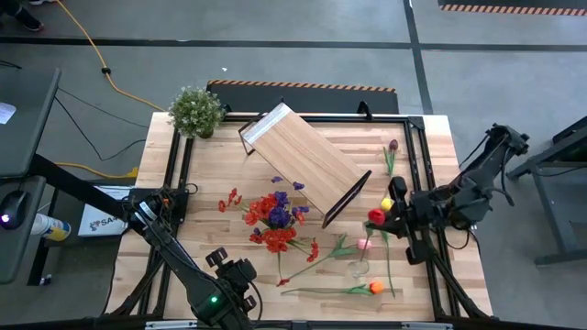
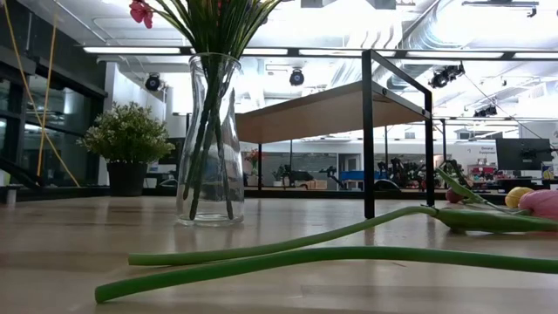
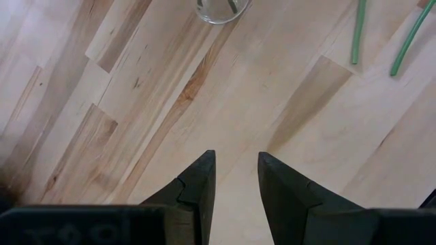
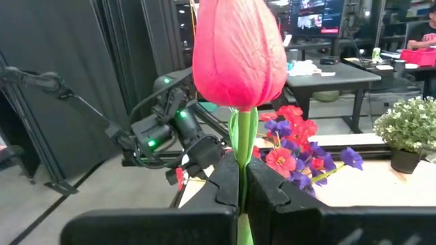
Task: Pick and place flowers into a vace then onto a shelf
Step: Put the red tulip into the right transparent vase
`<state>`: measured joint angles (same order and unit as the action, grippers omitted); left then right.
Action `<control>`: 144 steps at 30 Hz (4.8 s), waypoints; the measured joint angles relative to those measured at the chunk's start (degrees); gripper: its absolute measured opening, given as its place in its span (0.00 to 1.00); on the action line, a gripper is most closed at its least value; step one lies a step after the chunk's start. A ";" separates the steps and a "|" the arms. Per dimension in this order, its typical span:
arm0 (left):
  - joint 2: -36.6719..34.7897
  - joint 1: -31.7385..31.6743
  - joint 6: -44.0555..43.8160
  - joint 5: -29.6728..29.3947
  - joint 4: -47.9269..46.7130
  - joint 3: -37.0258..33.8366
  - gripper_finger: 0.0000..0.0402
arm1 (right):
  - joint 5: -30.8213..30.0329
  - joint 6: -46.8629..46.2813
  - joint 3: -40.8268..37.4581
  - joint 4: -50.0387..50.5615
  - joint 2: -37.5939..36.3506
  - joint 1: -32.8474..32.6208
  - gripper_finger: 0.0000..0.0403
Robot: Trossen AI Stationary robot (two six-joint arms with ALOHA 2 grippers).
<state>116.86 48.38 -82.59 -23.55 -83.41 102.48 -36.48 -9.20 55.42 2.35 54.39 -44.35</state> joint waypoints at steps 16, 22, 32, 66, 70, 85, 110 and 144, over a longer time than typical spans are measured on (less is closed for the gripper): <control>0.00 0.02 0.02 0.00 0.01 0.00 0.36 | -8.20 -2.86 0.00 0.39 5.29 -3.54 0.00; 0.00 0.00 0.02 0.00 0.01 0.00 0.36 | -13.05 -3.49 0.00 0.42 7.44 -5.16 0.00; 0.00 0.00 0.02 0.00 0.05 0.00 0.36 | -18.30 -10.41 0.00 3.74 12.08 -5.76 0.00; 0.00 0.02 0.02 0.00 2.81 0.00 0.36 | -23.47 -28.29 -0.04 12.03 18.43 -9.08 0.02; 0.00 0.02 0.02 0.00 2.98 0.00 0.36 | -22.12 -28.31 -0.04 12.04 18.43 -9.08 0.03; 0.00 0.02 0.02 0.00 4.03 0.00 0.36 | -18.15 -33.43 -0.04 16.22 18.43 -9.08 0.05; 0.00 0.00 0.02 0.00 4.10 0.00 0.36 | -14.33 -33.32 -0.04 16.26 18.43 -8.88 0.06; 0.00 0.00 0.02 0.00 4.08 0.00 0.36 | -7.56 -28.22 -0.04 19.93 10.68 -6.89 0.34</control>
<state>116.86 48.38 -82.56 -23.55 -79.33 102.48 -44.05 -37.42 55.37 22.28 65.07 -51.24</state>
